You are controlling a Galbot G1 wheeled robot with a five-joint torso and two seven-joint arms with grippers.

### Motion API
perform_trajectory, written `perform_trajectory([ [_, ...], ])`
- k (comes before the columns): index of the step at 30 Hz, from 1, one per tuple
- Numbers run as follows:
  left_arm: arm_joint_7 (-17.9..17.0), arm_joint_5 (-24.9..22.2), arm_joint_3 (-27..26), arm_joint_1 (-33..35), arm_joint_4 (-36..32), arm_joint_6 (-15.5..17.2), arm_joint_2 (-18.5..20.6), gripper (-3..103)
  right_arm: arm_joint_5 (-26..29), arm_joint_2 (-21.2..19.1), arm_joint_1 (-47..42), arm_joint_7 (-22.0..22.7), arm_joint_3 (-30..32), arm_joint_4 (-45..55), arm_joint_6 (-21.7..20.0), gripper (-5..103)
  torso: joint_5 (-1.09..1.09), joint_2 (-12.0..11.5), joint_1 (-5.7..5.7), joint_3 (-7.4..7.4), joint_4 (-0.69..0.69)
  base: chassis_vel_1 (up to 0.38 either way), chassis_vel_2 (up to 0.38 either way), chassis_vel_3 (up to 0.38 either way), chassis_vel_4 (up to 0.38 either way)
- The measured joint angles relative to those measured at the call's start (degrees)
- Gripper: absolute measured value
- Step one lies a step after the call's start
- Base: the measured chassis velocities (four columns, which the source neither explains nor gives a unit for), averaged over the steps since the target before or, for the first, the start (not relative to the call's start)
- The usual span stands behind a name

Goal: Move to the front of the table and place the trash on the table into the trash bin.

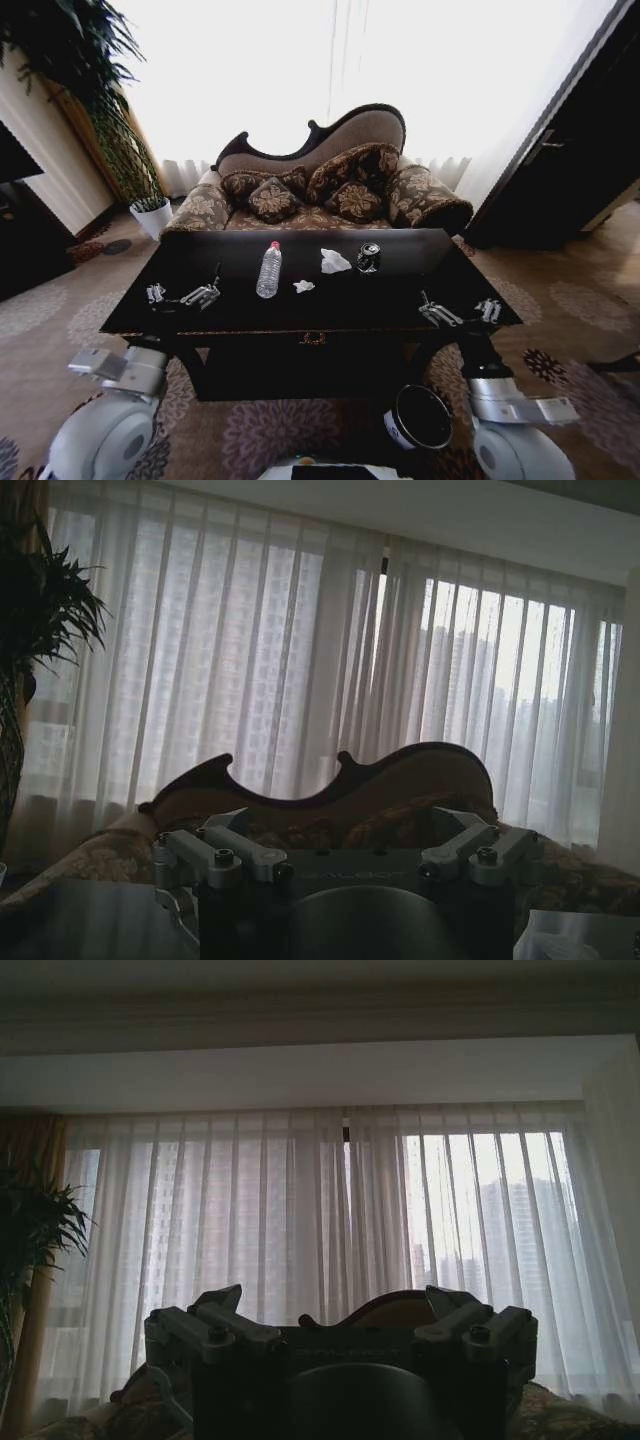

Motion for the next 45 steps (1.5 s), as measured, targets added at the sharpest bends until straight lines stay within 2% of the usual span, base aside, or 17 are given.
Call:
perform_trajectory([
  [2,-0.76,-3.86,-2.75,-0.50,0.00,0.65,3.53,100,0.06,-0.04,-0.06,-0.04,0.03,0.01,0.02,100,0.01,0.00,0.00,0.00,0.00,0.000,0.000,0.000,0.000],
  [4,-2.25,-11.20,-8.17,-1.00,-0.01,1.90,10.27,100,0.10,-0.05,0.00,-0.13,-0.04,-0.21,0.06,100,0.01,0.00,0.01,0.00,0.00,0.000,0.000,0.000,0.000],
  [6,-2.54,-12.42,-8.95,-1.09,-0.01,2.14,11.21,100,0.08,-0.02,0.01,-0.15,-0.11,-0.23,0.07,100,0.02,0.00,0.01,0.00,0.00,0.000,0.000,0.000,0.000],
  [7,-3.56,-17.14,-11.44,-2.10,-0.01,3.33,14.56,100,-0.08,0.21,0.07,-0.21,-0.48,-0.27,0.10,100,0.02,0.00,0.01,0.00,0.00,0.000,0.000,0.000,0.000],
  [9,-3.83,-21.48,-12.41,-4.85,-0.02,5.24,18.02,100,-0.40,0.49,0.12,-0.26,-0.97,-0.24,0.11,100,0.02,0.00,0.01,0.00,0.00,0.000,0.000,0.000,0.000],
  [14,-3.82,-27.45,-8.31,-13.68,0.41,10.12,23.59,100,-0.77,0.84,-0.07,-0.35,-1.39,-0.09,0.27,100,0.03,0.00,0.01,0.00,-0.01,0.000,0.000,0.000,0.000],
  [15,-3.82,-27.45,-8.31,-13.68,0.41,10.12,23.59,100,-0.77,0.84,-0.07,-0.35,-1.39,-0.09,0.27,100,0.03,0.00,0.01,0.00,-0.01,0.000,0.000,0.000,0.000],
  [20,-3.03,-31.10,3.12,-24.86,6.05,13.16,28.67,100,-0.56,0.85,-0.40,-0.36,-0.99,-0.30,0.47,100,0.02,0.00,0.01,0.01,-0.01,0.000,0.000,0.000,0.000],
  [22,-3.08,-31.10,5.00,-26.14,6.62,13.33,29.08,100,-0.54,0.86,-0.40,-0.36,-0.97,-0.30,0.47,100,0.02,0.00,0.01,0.01,0.00,0.000,0.000,0.000,0.000],
  [24,-4.96,-32.06,11.31,-29.94,7.89,14.48,29.74,102,-0.62,1.04,-0.43,-0.36,-0.96,-0.29,0.44,100,0.02,0.00,0.01,0.01,-0.01,0.000,0.000,0.000,0.000],
  [26,-5.81,-32.78,12.71,-30.82,8.06,15.10,29.77,102,-0.74,1.11,-0.46,-0.36,-0.98,-0.29,0.42,100,0.02,0.00,0.01,0.01,-0.01,0.000,0.000,0.000,0.000],
  [28,-9.12,-35.88,17.66,-34.09,8.39,18.18,29.77,99,-1.05,1.18,-0.41,-0.36,-1.10,-0.50,0.33,100,0.02,0.00,0.01,0.01,0.00,0.000,0.000,0.000,0.000],
  [30,-10.28,-36.53,18.54,-34.77,8.37,19.08,29.77,99,-1.14,1.18,-0.37,-0.36,-1.14,-0.61,0.28,100,0.02,0.00,0.01,0.01,-0.01,0.000,0.000,0.000,0.000],
  [32,-14.55,-38.67,20.19,-35.89,8.00,22.27,29.73,98,-1.78,1.30,-0.22,-0.41,-1.58,-1.02,0.21,100,0.02,0.00,0.01,0.01,-0.01,0.000,0.000,0.000,0.000],
  [36,-17.47,-39.67,20.89,-36.21,8.36,23.67,29.04,98,-3.07,1.51,0.10,-0.49,-2.64,-1.59,0.20,100,0.03,0.00,0.01,0.00,0.00,0.000,0.000,0.000,0.000],
  [41,-19.21,-39.17,23.35,-37.35,10.23,24.37,26.55,100,-4.36,1.95,0.36,-0.58,-3.80,-1.84,0.18,100,0.03,0.00,0.01,0.00,0.00,0.000,0.000,0.000,0.000],
  [45,-18.48,-37.28,26.18,-38.60,12.06,24.41,24.73,100,-4.89,2.11,0.41,-0.62,-4.13,-1.95,0.17,100,0.02,0.00,0.01,0.00,0.00,0.000,0.000,0.000,0.000],
])
